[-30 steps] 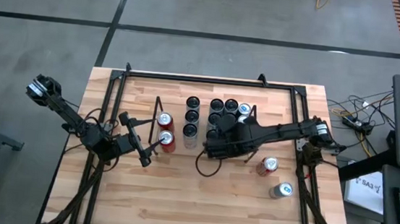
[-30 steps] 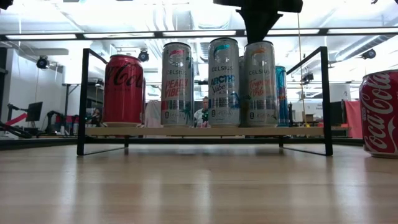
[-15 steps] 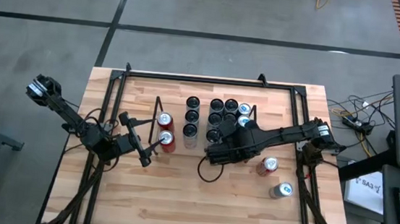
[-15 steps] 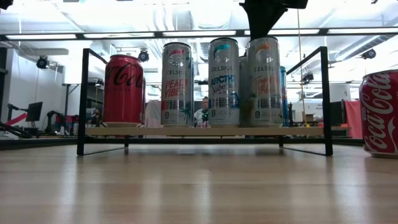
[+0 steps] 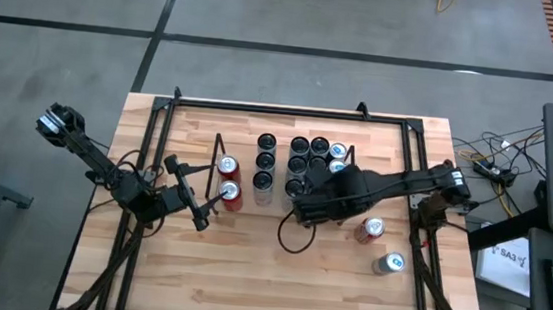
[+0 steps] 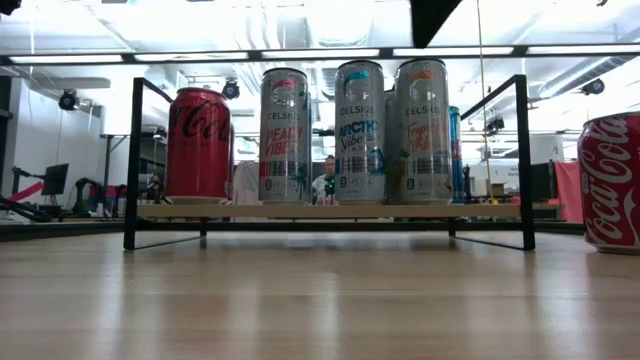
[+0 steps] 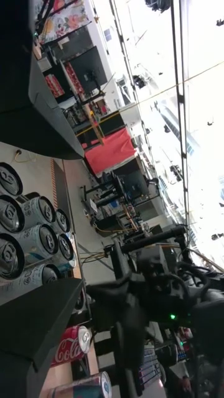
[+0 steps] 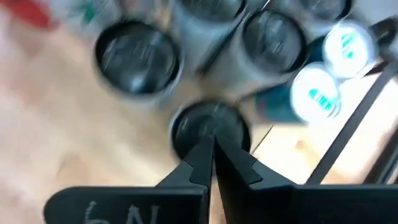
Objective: Place canned beverage on shelf
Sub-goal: Adjust the white and yellow soda cans
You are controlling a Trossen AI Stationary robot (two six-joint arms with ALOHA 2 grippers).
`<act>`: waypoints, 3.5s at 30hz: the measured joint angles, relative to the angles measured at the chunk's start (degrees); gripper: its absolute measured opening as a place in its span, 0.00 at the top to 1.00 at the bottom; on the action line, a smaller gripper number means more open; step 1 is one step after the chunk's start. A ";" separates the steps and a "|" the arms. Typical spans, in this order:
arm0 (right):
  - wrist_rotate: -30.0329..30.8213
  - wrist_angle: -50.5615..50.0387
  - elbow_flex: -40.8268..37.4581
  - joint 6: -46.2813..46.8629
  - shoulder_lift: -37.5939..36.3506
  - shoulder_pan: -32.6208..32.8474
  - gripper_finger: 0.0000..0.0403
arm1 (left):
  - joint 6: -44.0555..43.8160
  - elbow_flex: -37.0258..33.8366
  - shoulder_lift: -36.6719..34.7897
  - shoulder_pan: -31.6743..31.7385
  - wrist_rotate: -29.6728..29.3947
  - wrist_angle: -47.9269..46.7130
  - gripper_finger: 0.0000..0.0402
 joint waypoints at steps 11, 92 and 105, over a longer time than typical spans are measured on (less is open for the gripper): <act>-13.30 -0.09 -4.37 -9.72 -2.19 0.26 0.98 | 0.46 0.00 0.00 0.02 0.00 0.41 0.23; -1.87 15.53 -12.27 -24.20 -5.63 -14.76 0.98 | 0.68 0.02 0.00 0.37 0.00 0.78 0.23; -3.25 15.72 -12.35 -23.11 -5.48 -13.88 0.98 | 0.68 0.02 0.00 0.39 0.00 0.79 0.23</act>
